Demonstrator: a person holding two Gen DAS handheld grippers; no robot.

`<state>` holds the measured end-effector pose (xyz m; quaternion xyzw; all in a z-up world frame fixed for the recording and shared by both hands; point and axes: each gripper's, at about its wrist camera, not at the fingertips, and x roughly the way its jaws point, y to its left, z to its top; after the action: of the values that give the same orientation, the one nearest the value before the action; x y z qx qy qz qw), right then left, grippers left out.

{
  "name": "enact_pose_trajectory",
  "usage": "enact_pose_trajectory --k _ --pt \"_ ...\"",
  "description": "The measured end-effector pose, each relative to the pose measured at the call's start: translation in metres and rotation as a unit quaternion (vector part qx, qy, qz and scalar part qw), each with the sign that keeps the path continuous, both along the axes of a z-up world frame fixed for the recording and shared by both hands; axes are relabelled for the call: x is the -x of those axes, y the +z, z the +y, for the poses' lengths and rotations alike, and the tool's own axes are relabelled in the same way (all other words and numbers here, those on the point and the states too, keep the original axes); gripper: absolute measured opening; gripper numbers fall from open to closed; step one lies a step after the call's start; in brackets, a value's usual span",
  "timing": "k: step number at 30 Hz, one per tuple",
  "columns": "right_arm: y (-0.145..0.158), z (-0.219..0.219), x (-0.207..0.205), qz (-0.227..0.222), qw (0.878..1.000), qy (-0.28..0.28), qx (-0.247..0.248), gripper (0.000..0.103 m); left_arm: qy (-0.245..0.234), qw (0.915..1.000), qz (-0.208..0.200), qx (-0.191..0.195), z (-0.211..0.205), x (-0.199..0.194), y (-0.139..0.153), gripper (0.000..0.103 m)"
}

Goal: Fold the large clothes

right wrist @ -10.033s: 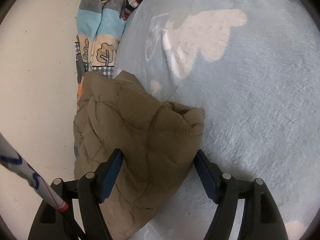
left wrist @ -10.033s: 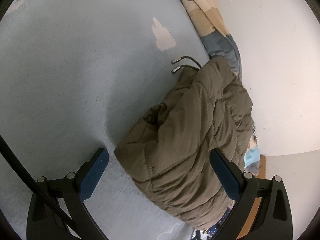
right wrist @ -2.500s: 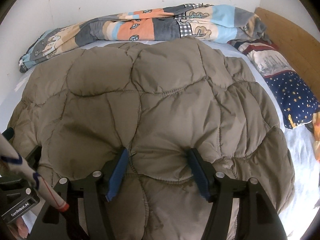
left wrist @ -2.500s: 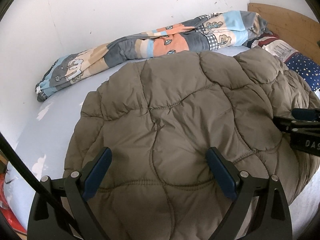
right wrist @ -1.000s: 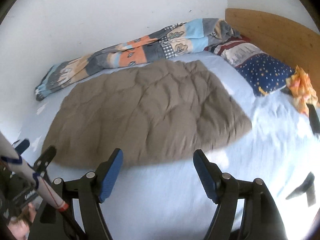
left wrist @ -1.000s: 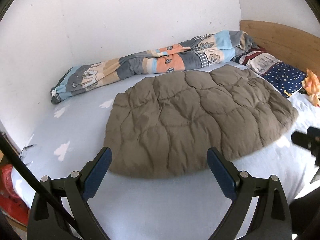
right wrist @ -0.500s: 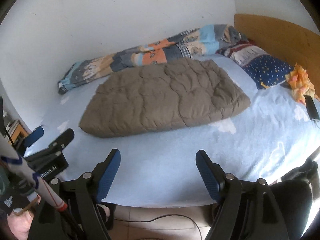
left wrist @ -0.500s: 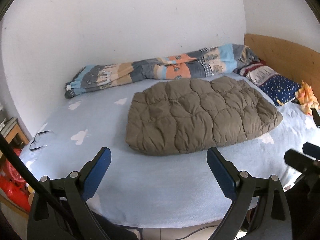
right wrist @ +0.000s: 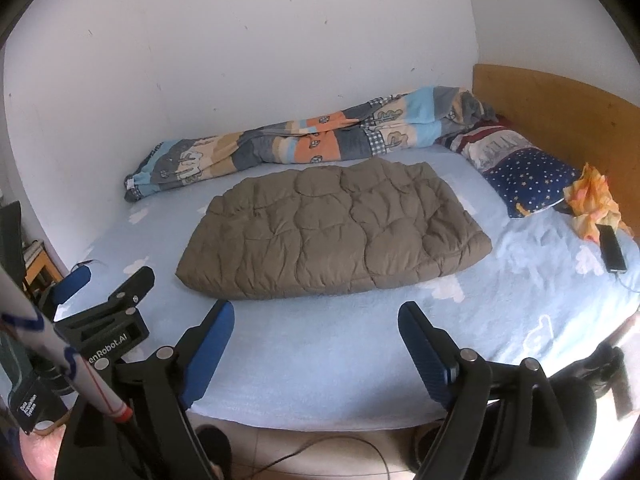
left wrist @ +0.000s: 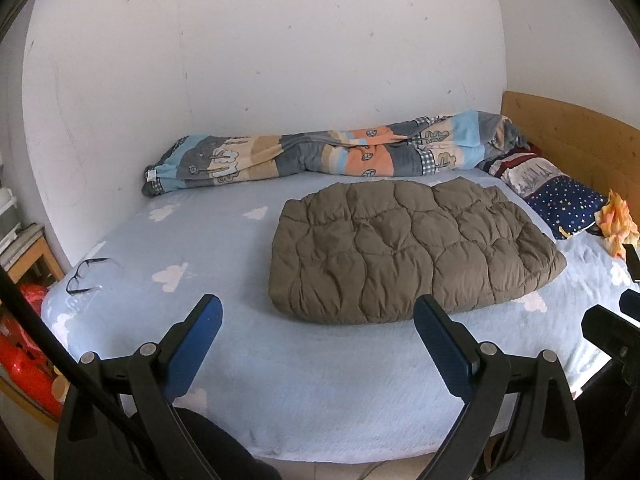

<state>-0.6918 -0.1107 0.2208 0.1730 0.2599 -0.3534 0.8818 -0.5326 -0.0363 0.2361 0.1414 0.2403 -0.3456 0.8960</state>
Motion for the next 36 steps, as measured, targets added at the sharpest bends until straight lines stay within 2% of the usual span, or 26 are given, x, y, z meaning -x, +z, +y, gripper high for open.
enact_pose_trajectory --k 5,9,11,14,16,18,19,21,24,36 --pt "-0.005 -0.003 -0.015 0.017 1.0 0.008 -0.001 0.089 0.008 0.9994 0.024 -0.024 -0.005 -0.016 -0.001 0.096" --pt "-0.009 -0.008 -0.025 0.011 1.0 0.006 0.001 0.089 0.0 0.9994 0.034 -0.008 0.001 -0.027 -0.004 0.096" --pt "-0.016 -0.01 -0.03 0.011 1.0 0.005 -0.001 0.089 0.011 0.9996 0.027 -0.007 0.002 -0.032 -0.006 0.096" --pt "-0.026 -0.015 -0.041 0.03 0.999 0.01 -0.007 0.089 0.022 0.9994 0.026 -0.009 -0.001 -0.04 -0.008 0.096" --pt "-0.031 -0.017 -0.047 0.042 0.999 0.013 -0.001 0.089 0.024 0.9991 0.019 -0.029 -0.007 -0.042 -0.011 0.096" --pt "-0.033 -0.02 -0.05 0.046 0.999 0.013 0.005 0.089 0.059 0.995 0.009 -0.081 -0.018 -0.045 -0.02 0.096" --pt "-0.034 -0.021 -0.051 0.049 0.999 0.013 0.008 0.089 0.066 0.9936 0.002 -0.092 -0.021 -0.045 -0.024 0.096" --pt "-0.037 -0.023 -0.054 0.054 0.998 0.011 0.013 0.089 0.057 0.9933 -0.01 -0.1 -0.029 -0.043 -0.033 0.096" --pt "-0.043 -0.027 -0.059 0.065 0.998 0.009 0.012 0.089 0.033 0.9943 0.01 -0.101 -0.035 -0.046 -0.042 0.096" --pt "-0.062 -0.034 -0.08 0.102 0.995 0.008 0.007 0.089 0.029 0.9934 0.025 -0.108 -0.034 -0.059 -0.057 0.096"
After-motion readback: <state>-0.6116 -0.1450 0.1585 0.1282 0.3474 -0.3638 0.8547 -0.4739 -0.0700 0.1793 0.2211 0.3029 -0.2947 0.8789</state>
